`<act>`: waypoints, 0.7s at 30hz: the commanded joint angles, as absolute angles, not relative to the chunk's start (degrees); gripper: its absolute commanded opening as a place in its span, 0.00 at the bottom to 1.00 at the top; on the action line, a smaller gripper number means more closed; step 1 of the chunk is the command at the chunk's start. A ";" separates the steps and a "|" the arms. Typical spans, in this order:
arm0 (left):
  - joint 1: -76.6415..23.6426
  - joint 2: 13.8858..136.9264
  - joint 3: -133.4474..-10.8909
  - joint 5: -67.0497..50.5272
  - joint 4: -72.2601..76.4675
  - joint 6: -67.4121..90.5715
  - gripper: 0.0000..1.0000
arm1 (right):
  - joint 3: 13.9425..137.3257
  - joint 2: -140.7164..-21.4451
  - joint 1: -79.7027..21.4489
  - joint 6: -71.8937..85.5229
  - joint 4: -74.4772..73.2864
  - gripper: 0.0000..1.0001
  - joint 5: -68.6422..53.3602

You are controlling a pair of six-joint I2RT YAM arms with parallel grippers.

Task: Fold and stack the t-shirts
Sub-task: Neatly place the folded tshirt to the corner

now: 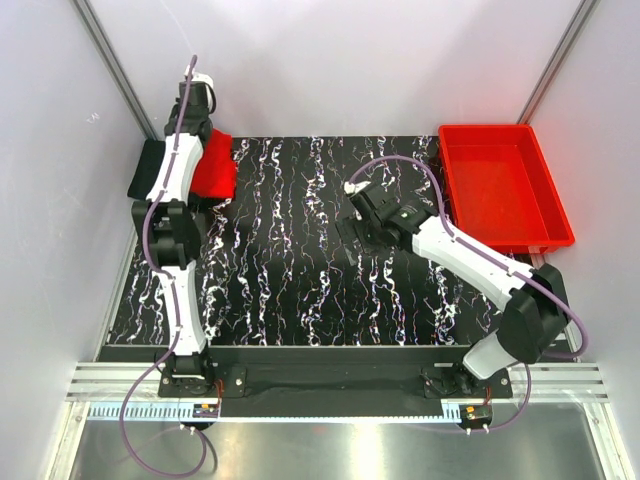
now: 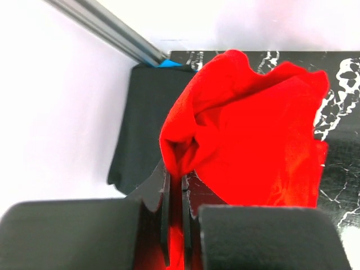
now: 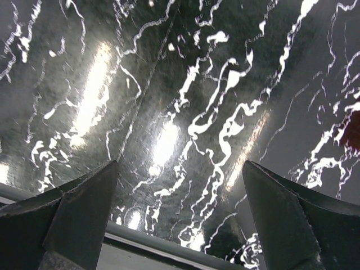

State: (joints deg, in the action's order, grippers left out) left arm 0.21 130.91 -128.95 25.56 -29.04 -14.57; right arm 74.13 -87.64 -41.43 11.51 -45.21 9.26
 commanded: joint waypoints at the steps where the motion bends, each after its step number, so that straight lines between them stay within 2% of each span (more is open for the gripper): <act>1: 1.58 123.93 -130.26 27.77 -26.02 -15.20 0.00 | 78.39 -88.94 -40.96 10.63 -43.42 1.00 7.65; 8: 4.21 122.43 -129.64 23.65 -26.28 -15.12 0.00 | 79.72 -89.82 -40.87 11.07 -43.51 1.00 7.03; 21: 8.26 128.67 -132.01 17.32 -24.79 -14.77 0.00 | 82.26 -93.16 -40.78 12.83 -45.61 1.00 7.30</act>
